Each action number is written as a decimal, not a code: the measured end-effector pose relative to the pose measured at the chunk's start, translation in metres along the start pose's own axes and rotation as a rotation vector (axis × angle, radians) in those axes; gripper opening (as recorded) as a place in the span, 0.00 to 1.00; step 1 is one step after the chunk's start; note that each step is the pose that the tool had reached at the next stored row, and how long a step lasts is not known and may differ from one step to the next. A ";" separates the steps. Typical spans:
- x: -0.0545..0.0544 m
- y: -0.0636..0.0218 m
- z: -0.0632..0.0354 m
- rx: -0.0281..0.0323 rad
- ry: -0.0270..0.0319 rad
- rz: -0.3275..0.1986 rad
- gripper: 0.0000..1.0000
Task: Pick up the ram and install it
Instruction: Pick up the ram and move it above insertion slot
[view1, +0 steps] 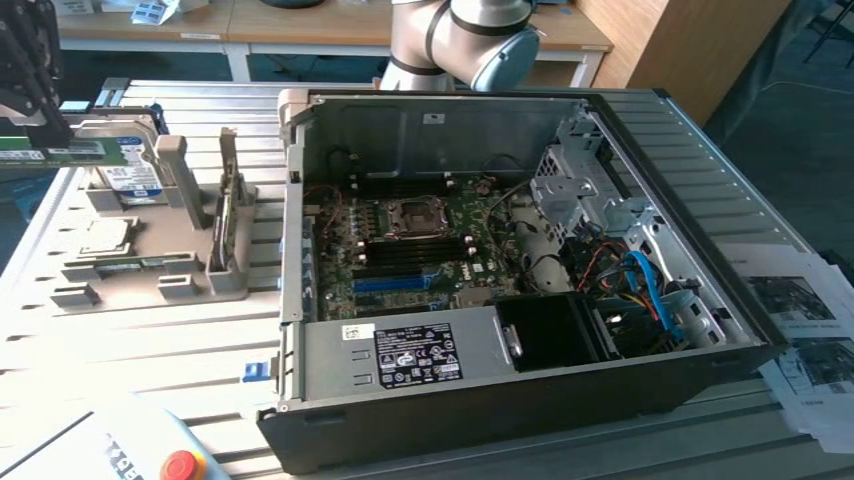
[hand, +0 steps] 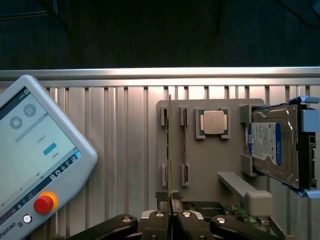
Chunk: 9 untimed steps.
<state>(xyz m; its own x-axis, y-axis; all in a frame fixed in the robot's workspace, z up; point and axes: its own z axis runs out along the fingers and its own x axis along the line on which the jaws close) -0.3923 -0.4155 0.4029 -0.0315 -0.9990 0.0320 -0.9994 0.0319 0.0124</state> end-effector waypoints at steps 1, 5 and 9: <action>0.000 -0.0006 0.0000 -0.0002 0.0000 0.000 0.12; 0.000 -0.0040 0.0000 -0.0021 0.0000 0.000 0.12; 0.001 -0.0083 0.0000 -0.0046 0.0001 0.000 0.12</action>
<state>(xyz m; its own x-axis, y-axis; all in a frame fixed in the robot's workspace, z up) -0.3840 -0.4165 0.4029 -0.0314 -0.9990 0.0321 -0.9993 0.0319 0.0170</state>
